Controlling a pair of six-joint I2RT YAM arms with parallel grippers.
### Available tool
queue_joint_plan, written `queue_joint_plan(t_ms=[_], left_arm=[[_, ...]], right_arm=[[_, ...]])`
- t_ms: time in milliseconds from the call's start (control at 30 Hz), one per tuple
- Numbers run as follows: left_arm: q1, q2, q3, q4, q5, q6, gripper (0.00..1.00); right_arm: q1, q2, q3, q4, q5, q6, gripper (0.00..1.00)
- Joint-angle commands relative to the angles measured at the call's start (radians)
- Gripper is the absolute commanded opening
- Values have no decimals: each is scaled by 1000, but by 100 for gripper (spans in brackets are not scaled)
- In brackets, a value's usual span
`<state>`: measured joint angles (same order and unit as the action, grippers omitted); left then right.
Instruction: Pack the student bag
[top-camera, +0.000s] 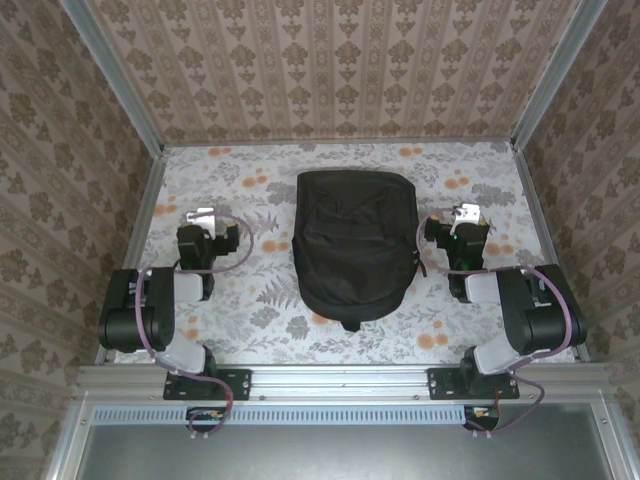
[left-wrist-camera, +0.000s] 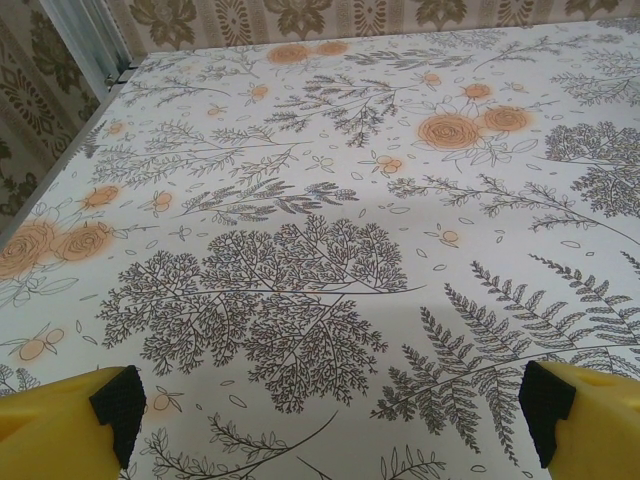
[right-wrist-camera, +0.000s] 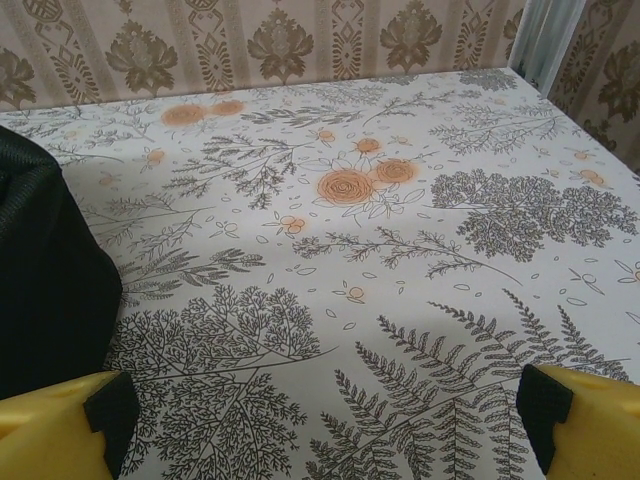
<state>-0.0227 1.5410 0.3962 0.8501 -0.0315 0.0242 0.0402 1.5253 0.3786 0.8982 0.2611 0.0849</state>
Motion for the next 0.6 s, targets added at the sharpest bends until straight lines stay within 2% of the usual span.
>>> queue_joint_plan(t_ms=[0,567], left_arm=[[4,-3,11,3,-4,24,100],[1,-5,10,4,-10,27,100]], right_arm=[[6,3,2,6,9,-9,100],[5,3,2,6,10,-9,100]])
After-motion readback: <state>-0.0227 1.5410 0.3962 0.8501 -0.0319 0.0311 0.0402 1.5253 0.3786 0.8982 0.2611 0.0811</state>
